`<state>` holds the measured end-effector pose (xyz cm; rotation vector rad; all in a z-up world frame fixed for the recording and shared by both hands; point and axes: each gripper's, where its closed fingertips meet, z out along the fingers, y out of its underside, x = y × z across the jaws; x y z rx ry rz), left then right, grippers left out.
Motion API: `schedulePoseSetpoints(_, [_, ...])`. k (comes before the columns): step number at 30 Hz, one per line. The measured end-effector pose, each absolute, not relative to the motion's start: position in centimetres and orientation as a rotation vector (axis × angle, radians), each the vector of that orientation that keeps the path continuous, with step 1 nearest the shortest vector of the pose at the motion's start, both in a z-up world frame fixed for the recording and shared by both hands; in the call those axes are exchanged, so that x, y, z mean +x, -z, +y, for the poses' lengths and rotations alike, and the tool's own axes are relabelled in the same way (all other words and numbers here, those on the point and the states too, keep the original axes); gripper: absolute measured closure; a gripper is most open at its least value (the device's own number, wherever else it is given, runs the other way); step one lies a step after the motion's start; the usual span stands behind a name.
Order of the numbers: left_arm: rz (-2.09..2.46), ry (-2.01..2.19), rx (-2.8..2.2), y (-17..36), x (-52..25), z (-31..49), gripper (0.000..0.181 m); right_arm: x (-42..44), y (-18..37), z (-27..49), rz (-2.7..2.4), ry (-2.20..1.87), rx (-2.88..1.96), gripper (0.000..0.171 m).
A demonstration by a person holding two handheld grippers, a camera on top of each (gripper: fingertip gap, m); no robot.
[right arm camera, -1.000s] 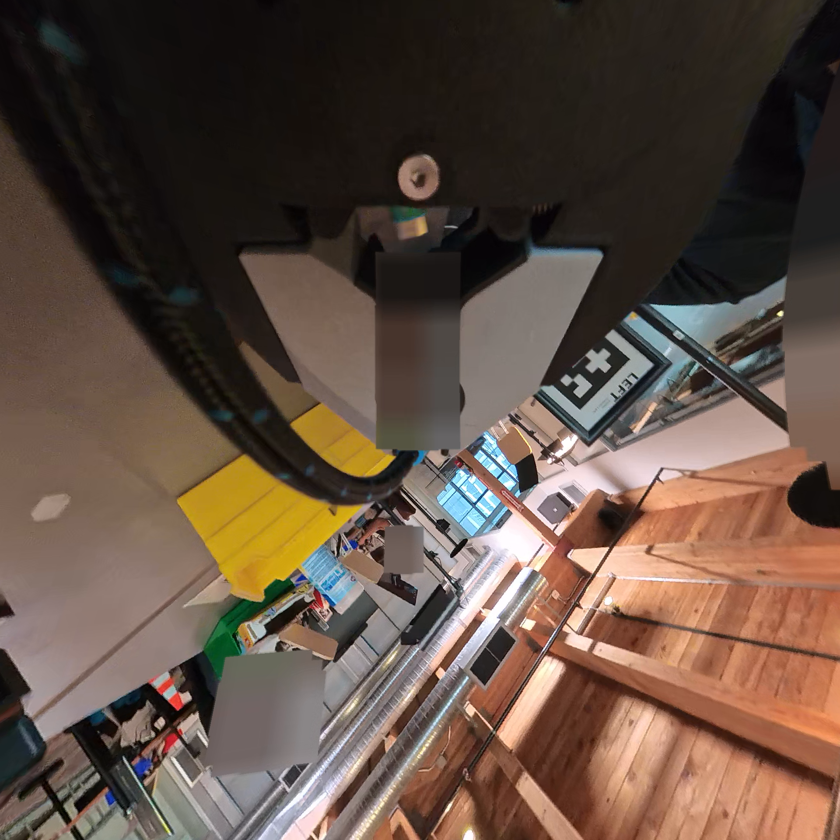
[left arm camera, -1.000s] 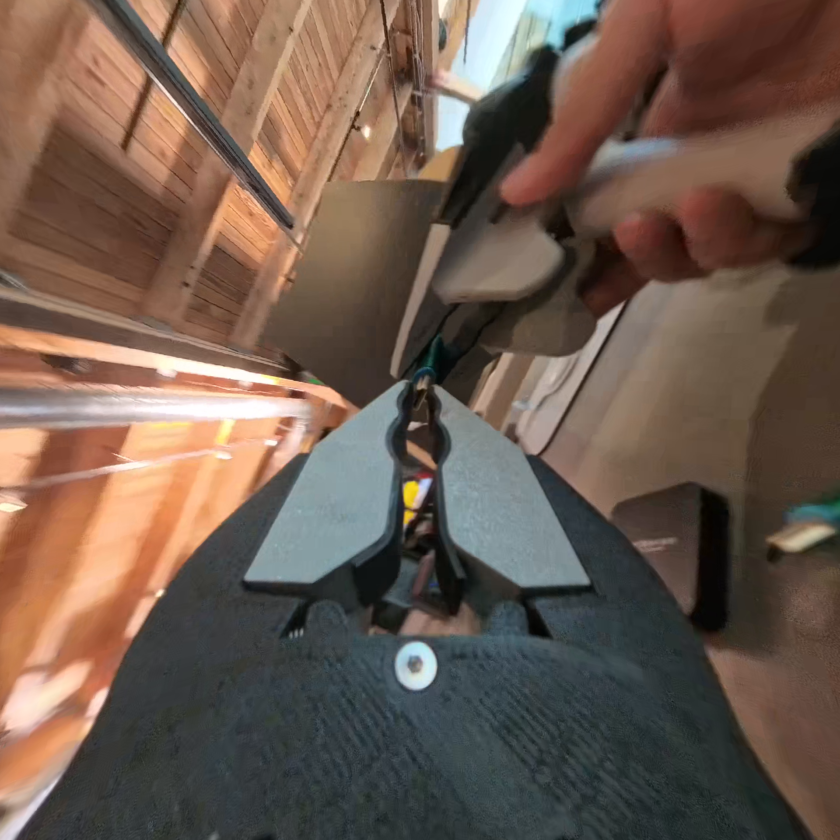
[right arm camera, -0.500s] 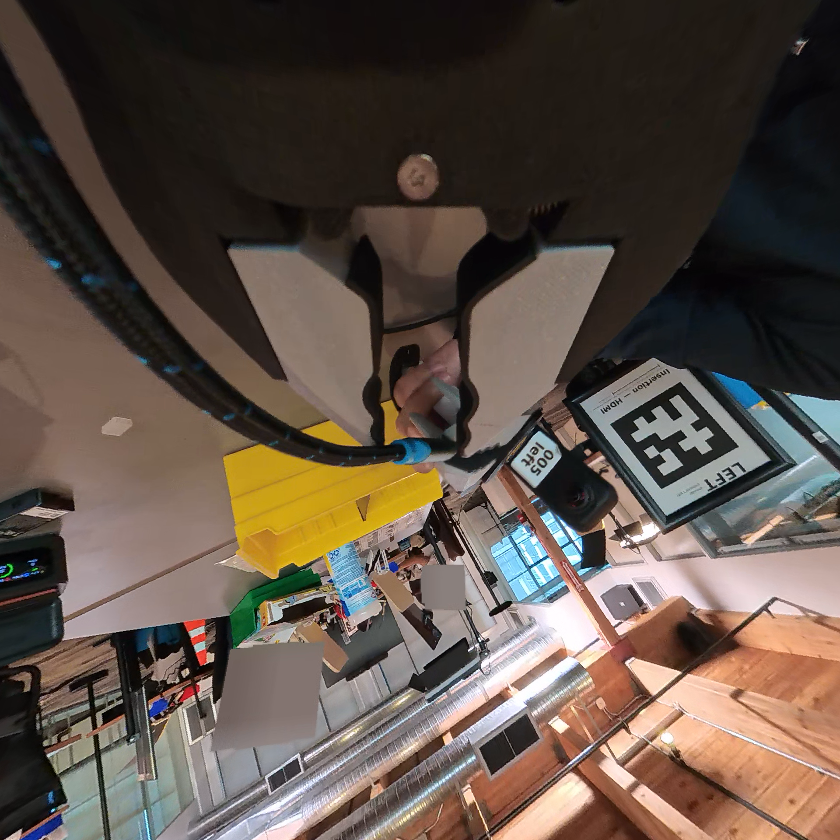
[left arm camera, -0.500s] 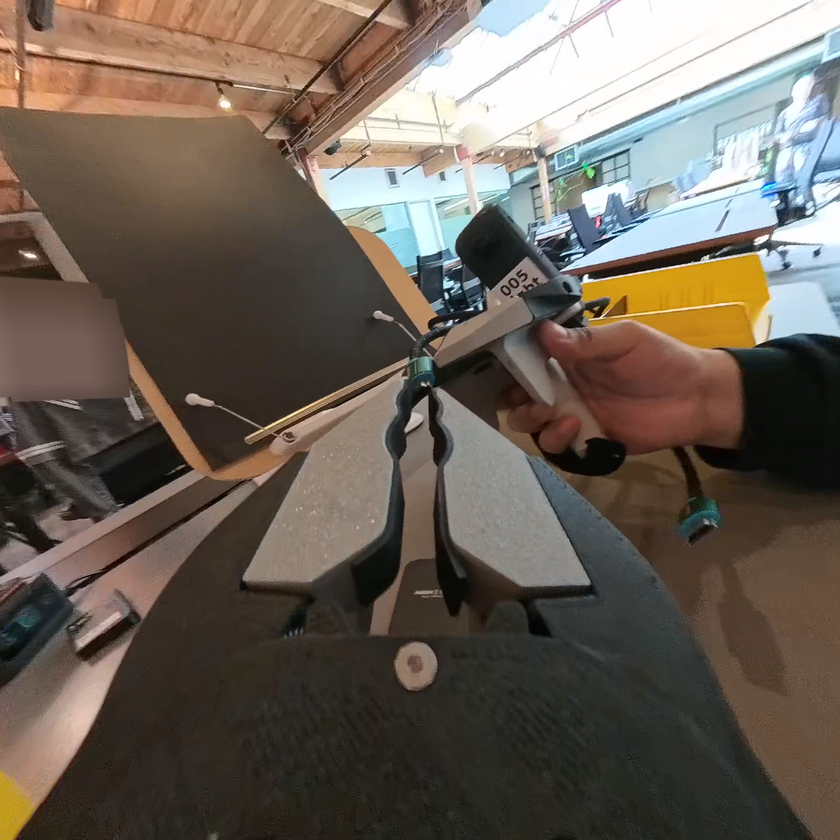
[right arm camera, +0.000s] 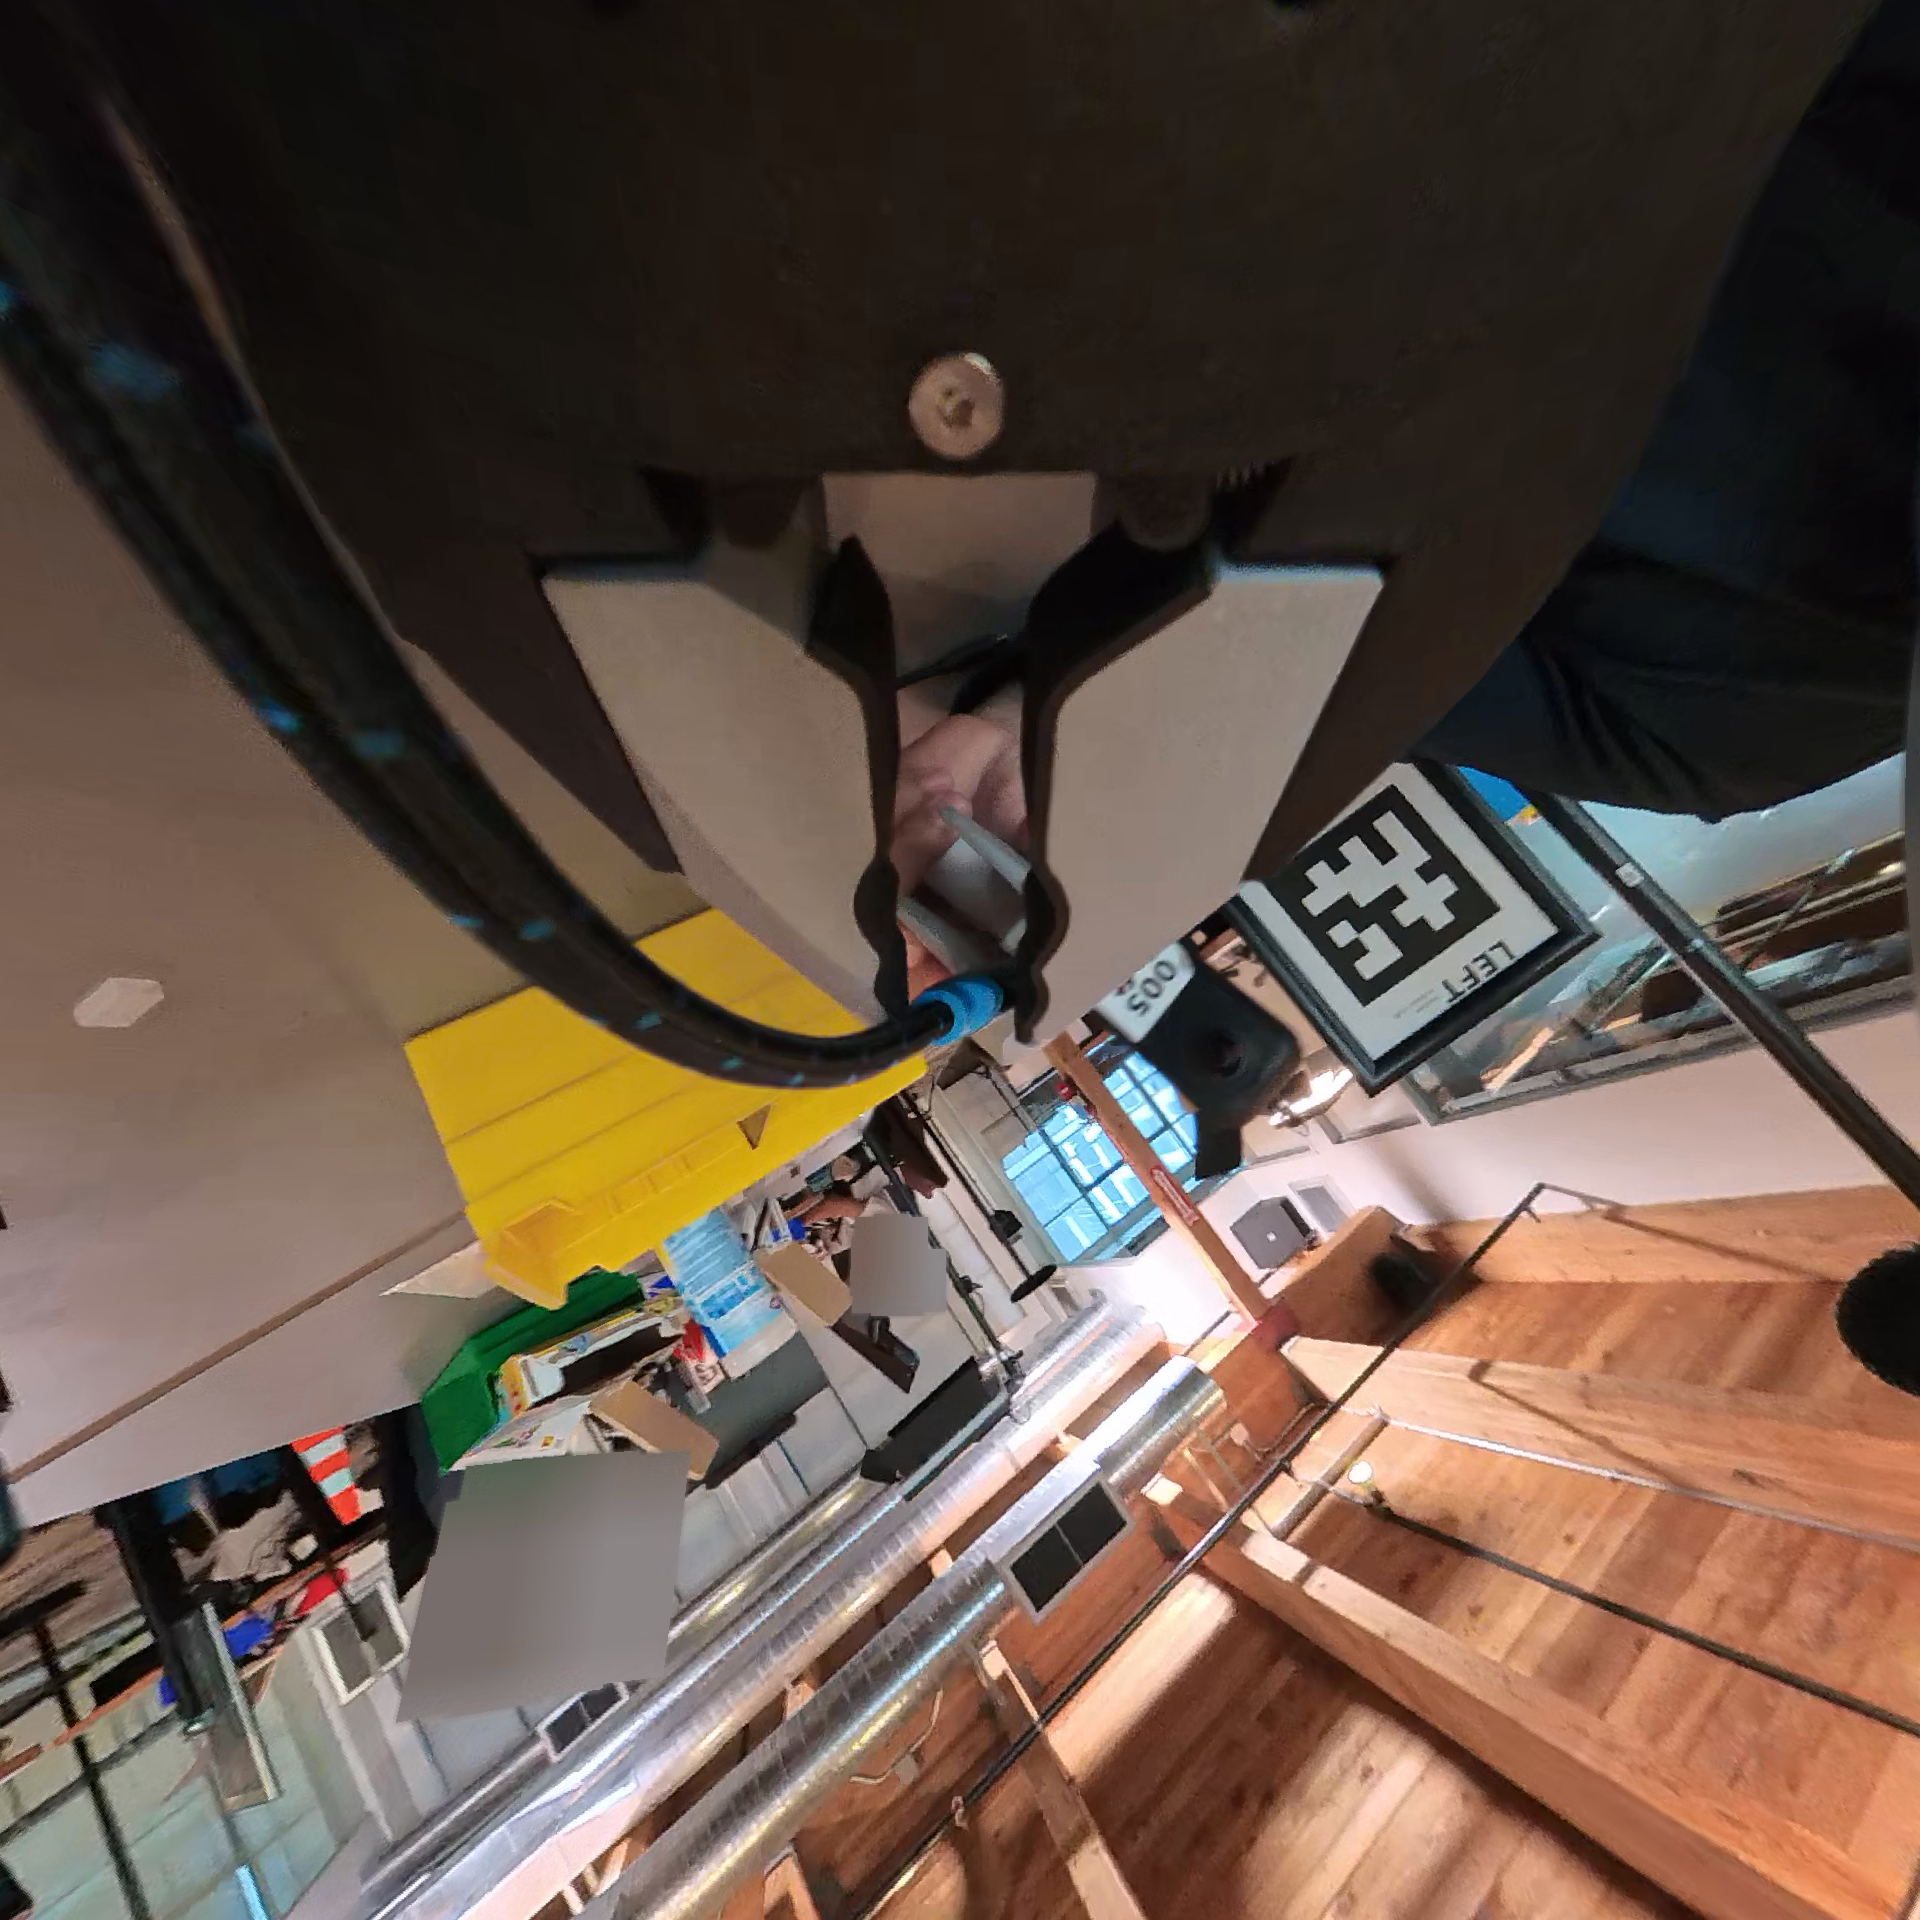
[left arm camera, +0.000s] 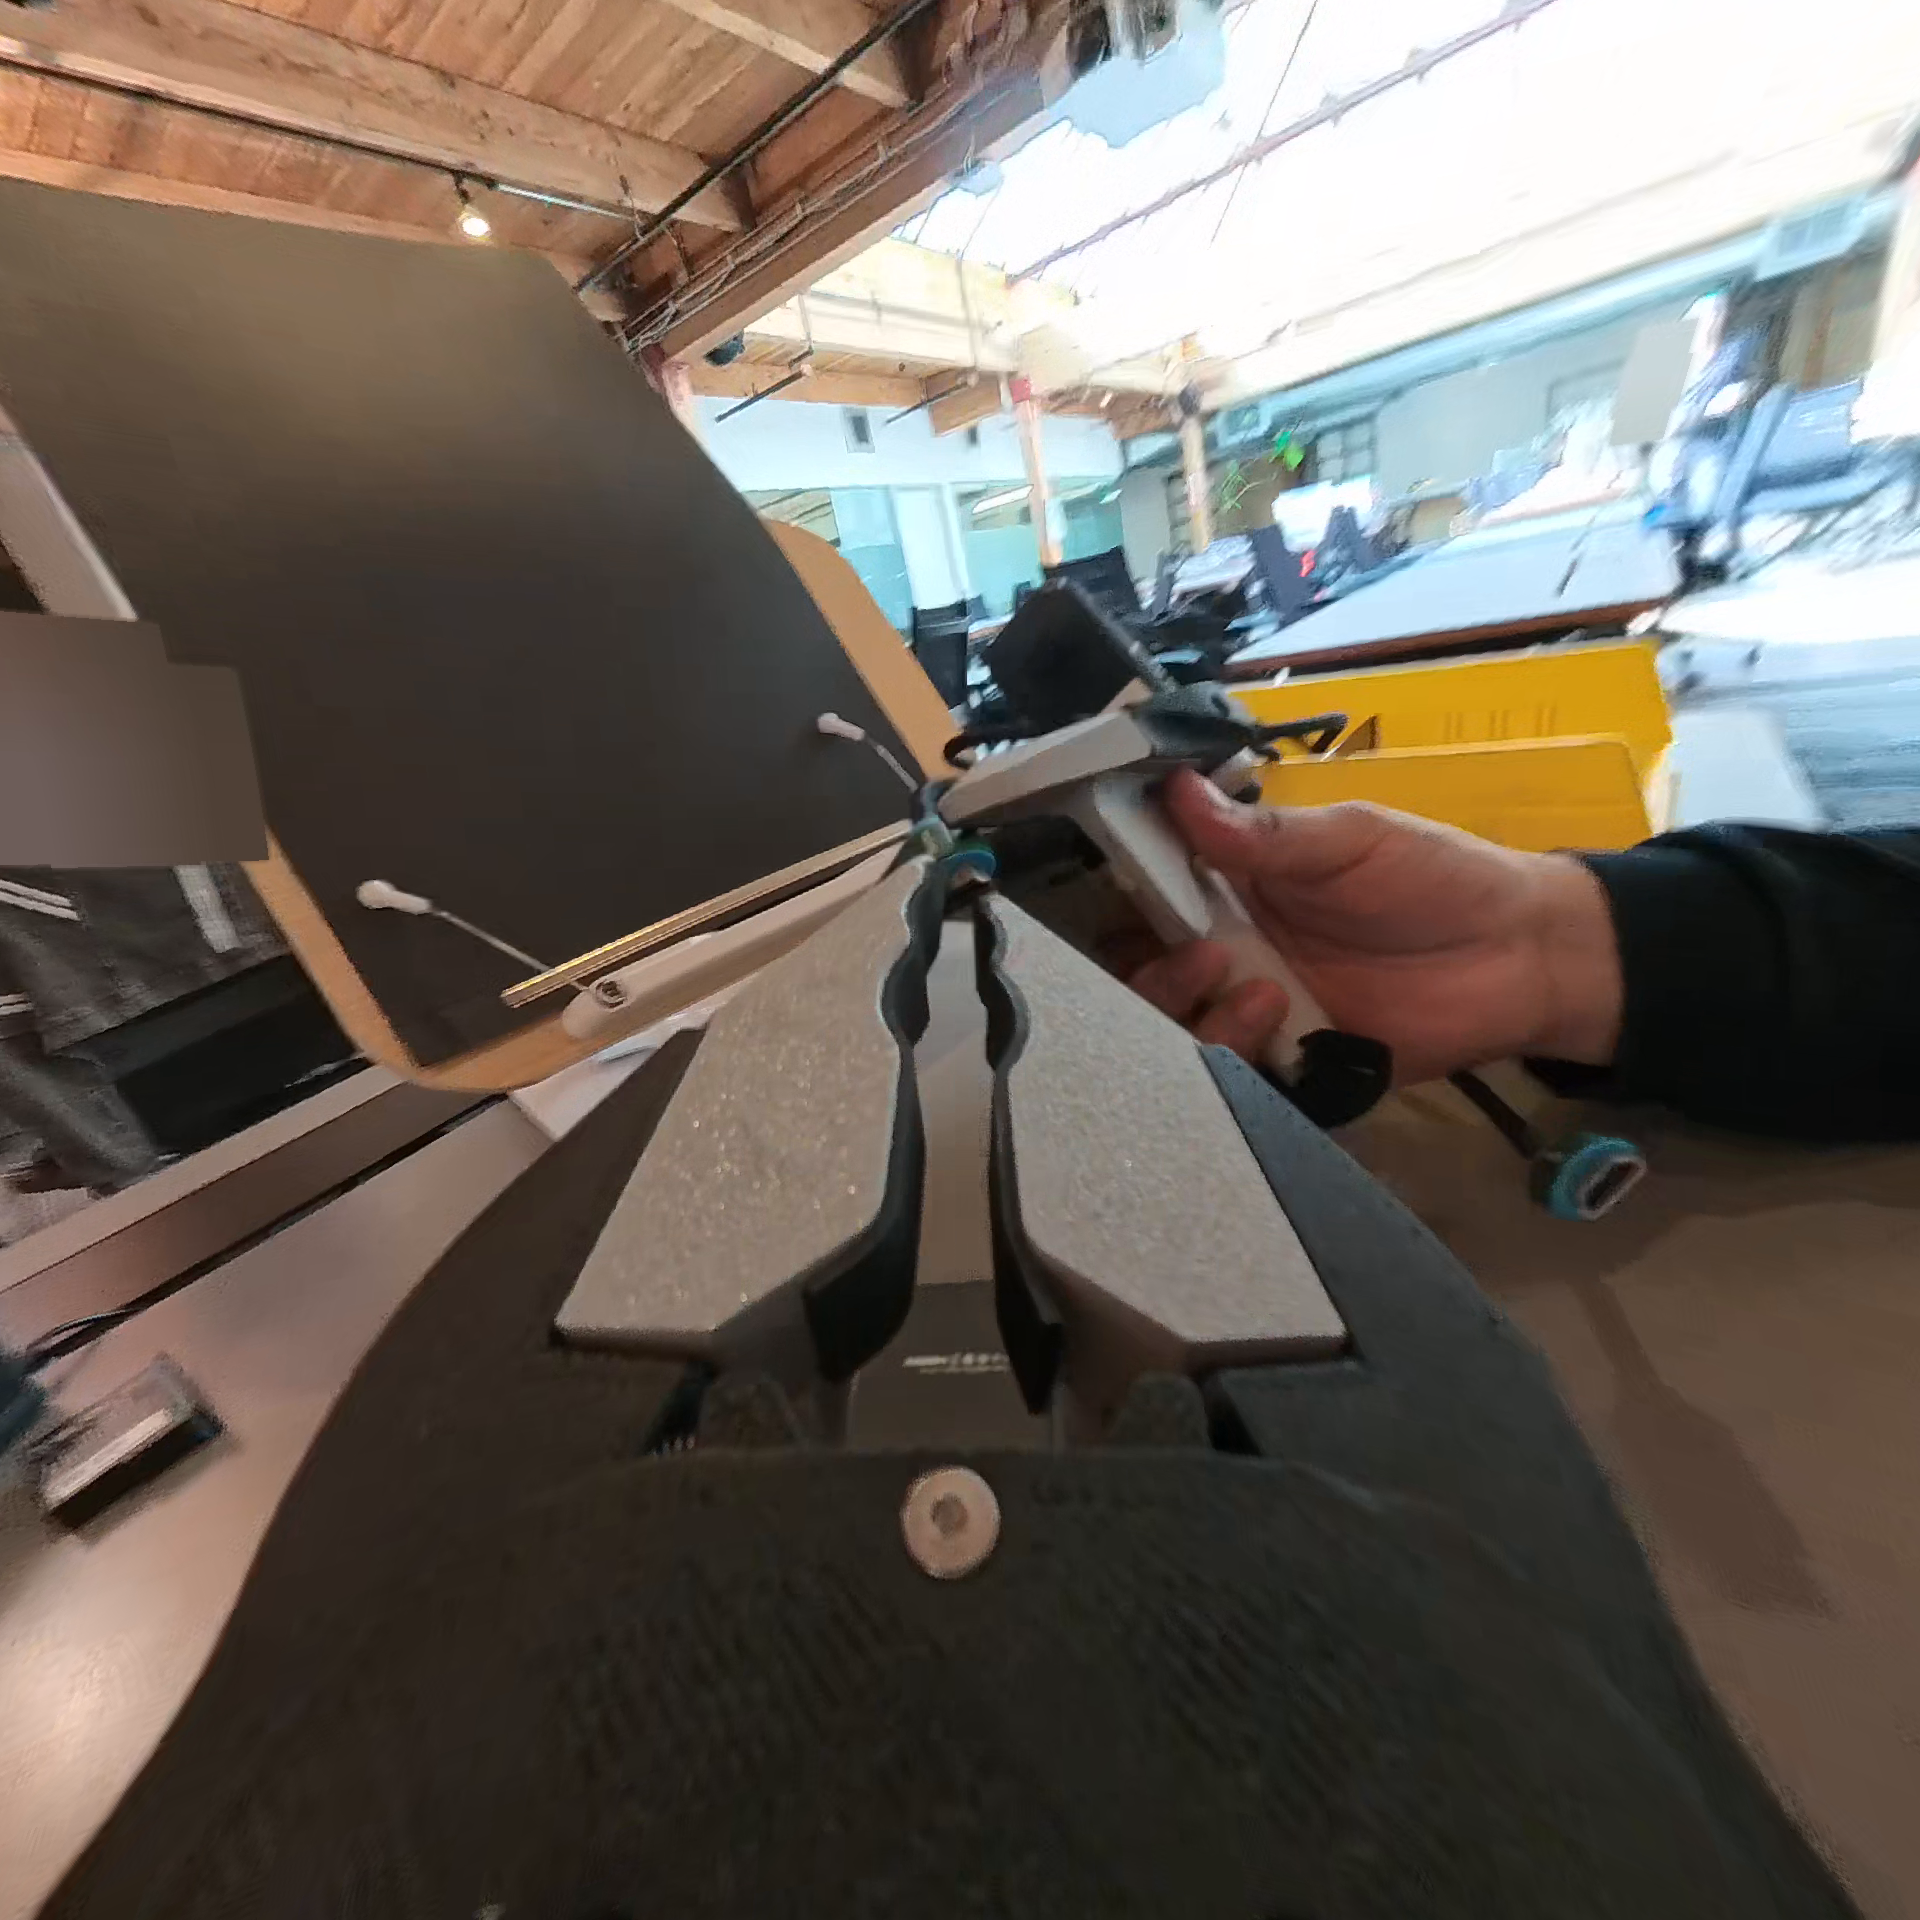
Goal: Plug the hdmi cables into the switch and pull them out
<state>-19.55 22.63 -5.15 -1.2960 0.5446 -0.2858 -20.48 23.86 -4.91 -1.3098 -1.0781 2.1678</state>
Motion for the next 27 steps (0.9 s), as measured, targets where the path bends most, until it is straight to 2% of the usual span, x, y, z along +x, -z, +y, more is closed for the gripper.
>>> schedulePoseSetpoints(13, [0.806,-0.766,-1.230,8.2,-19.9,24.9,0.173,-20.7,7.1,26.3,-0.995,-2.006,-1.526,0.161])
schedulePoseSetpoints(15, [0.847,-0.889,-1.194,8.3,-19.5,25.1,0.165,-20.8,7.5,26.3,-0.996,-1.997,-1.560,0.161])
schedulePoseSetpoints(18, [0.935,-1.013,-1.154,9.1,-18.7,25.5,0.162,-21.0,7.6,26.0,-0.989,-2.027,-1.568,0.162])
schedulePoseSetpoints(20, [0.925,-1.098,-1.121,8.7,-18.9,25.5,0.173,-21.0,7.7,26.1,-0.980,-2.044,-1.579,0.162])
schedulePoseSetpoints(27, [0.819,-1.167,-1.182,7.9,-21.1,25.8,0.173,-20.7,7.0,25.2,-1.028,-2.059,-1.536,0.162])
